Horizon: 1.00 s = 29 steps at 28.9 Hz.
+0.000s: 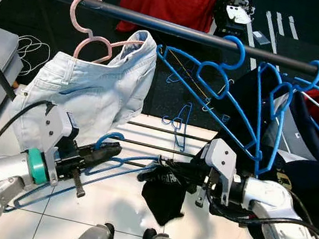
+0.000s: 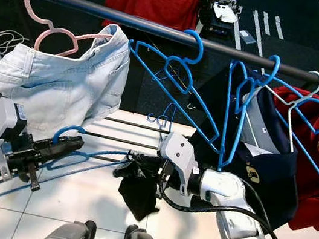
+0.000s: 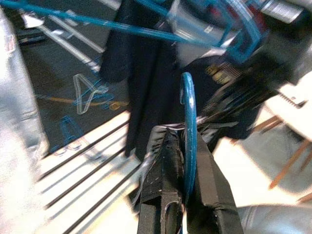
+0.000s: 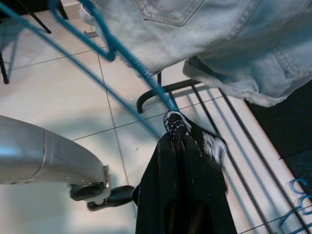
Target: Hang hanger
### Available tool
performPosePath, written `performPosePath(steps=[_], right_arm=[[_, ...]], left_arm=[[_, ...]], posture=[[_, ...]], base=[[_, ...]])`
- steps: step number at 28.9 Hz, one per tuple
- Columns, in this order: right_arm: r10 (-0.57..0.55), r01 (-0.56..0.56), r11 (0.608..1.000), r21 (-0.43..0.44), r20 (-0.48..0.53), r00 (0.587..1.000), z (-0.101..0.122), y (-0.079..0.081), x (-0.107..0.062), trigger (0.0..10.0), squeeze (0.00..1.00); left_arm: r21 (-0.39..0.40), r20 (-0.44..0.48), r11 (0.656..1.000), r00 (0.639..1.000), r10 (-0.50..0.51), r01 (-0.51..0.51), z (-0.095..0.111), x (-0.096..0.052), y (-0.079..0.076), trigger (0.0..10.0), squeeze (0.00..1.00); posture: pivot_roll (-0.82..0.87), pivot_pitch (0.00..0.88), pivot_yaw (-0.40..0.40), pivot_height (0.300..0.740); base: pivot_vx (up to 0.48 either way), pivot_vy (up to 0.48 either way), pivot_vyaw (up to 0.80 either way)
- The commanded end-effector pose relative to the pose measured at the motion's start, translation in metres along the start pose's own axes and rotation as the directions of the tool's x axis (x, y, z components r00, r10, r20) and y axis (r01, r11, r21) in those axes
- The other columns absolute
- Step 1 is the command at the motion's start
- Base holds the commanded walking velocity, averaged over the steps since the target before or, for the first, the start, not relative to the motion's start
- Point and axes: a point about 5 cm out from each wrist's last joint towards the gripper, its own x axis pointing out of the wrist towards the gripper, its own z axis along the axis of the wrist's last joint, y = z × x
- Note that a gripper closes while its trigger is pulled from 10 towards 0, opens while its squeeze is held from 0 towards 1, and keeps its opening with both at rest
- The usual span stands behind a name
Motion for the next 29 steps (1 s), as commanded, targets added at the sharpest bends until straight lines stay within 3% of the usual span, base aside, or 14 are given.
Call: performPosePath(steps=[1, 6, 15, 20, 24, 29], right_arm=[[-0.007, 0.005, 0.999, -0.044, -0.040, 0.999, -0.005, 0.000, -0.003, 10.0, 0.00], [-0.028, 0.025, 0.997, -0.066, -0.039, 0.999, -0.005, -0.003, -0.005, 10.0, 0.00], [-0.090, 0.101, 0.987, -0.127, 0.091, 0.992, 0.024, -0.014, 0.001, 10.0, 0.00], [-0.061, 0.080, 0.991, -0.109, 0.174, 0.983, 0.041, -0.005, 0.010, 10.0, 0.00], [-0.055, 0.072, 0.995, -0.070, 0.219, 0.974, 0.046, 0.006, 0.015, 10.0, 0.00], [-0.048, 0.063, 0.996, -0.057, 0.239, 0.970, 0.048, 0.014, 0.020, 10.0, 0.00]], left_arm=[[-0.032, 0.001, 0.999, 1.000, -0.029, 0.029, 0.000, -0.004, -0.004, 10.0, 0.00], [-0.041, 0.001, 0.999, 0.999, -0.032, 0.032, 0.000, -0.008, -0.004, 10.0, 0.00], [-0.085, 0.013, 0.996, 0.999, -0.033, 0.034, -0.004, -0.003, -0.007, 10.0, 0.00], [-0.093, 0.021, 0.996, 1.000, 0.019, -0.017, -0.010, 0.012, -0.011, 10.0, 0.00], [-0.112, 0.033, 0.989, 0.994, 0.104, -0.099, -0.014, 0.025, -0.008, 10.0, 0.00], [-0.139, 0.046, 0.981, 0.989, 0.140, -0.133, -0.016, 0.033, -0.008, 10.0, 0.00]], posture=[[-0.06, 0.146, -0.035, 0.740], [-0.06, 0.146, -0.035, 0.740], [-0.06, 0.146, -0.038, 0.740], [-0.06, 0.143, -0.038, 0.740], [-0.06, 0.141, -0.040, 0.740], [-0.07, 0.138, -0.033, 0.740]], base=[[0.000, 0.000, 0.00], [0.000, 0.000, 0.00], [0.000, 0.000, 0.00], [0.000, 0.000, 0.00], [0.000, 0.000, 0.00], [0.000, 0.000, 0.00]])
